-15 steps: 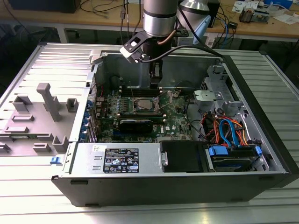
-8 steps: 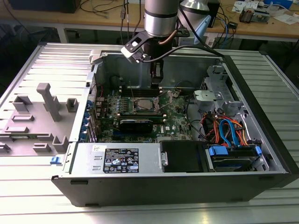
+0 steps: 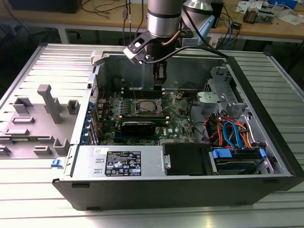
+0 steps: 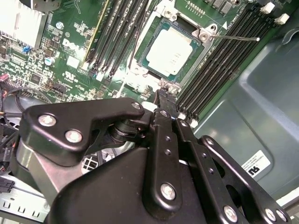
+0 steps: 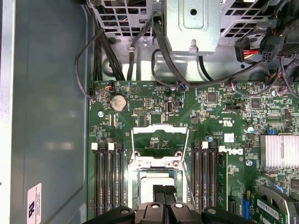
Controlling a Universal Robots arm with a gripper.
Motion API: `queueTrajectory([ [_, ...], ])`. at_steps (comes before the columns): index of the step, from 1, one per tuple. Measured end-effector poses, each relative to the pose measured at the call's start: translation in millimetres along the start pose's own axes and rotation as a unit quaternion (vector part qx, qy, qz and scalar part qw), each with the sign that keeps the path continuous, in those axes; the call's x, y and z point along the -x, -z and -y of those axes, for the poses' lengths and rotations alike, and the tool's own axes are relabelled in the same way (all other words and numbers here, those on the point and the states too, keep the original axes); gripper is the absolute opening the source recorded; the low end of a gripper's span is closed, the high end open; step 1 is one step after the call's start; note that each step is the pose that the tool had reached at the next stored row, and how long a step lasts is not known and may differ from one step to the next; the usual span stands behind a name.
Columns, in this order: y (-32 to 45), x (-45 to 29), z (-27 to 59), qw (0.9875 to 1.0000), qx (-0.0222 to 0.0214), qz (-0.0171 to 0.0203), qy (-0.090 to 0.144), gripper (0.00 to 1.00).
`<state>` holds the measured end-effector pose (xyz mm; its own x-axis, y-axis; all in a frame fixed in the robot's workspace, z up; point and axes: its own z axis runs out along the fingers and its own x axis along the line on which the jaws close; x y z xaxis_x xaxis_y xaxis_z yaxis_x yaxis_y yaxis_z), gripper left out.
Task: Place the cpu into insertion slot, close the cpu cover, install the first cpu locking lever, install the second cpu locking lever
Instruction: 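Close the cpu cover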
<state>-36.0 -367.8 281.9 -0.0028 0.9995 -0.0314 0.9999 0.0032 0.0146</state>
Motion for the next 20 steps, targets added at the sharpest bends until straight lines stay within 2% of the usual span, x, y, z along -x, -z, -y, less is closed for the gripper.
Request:
queueTrajectory([
  [20, -0.1, 0.0, -7.0, 1.0000, 0.0000, 0.0000, 0.000, 0.11],
])
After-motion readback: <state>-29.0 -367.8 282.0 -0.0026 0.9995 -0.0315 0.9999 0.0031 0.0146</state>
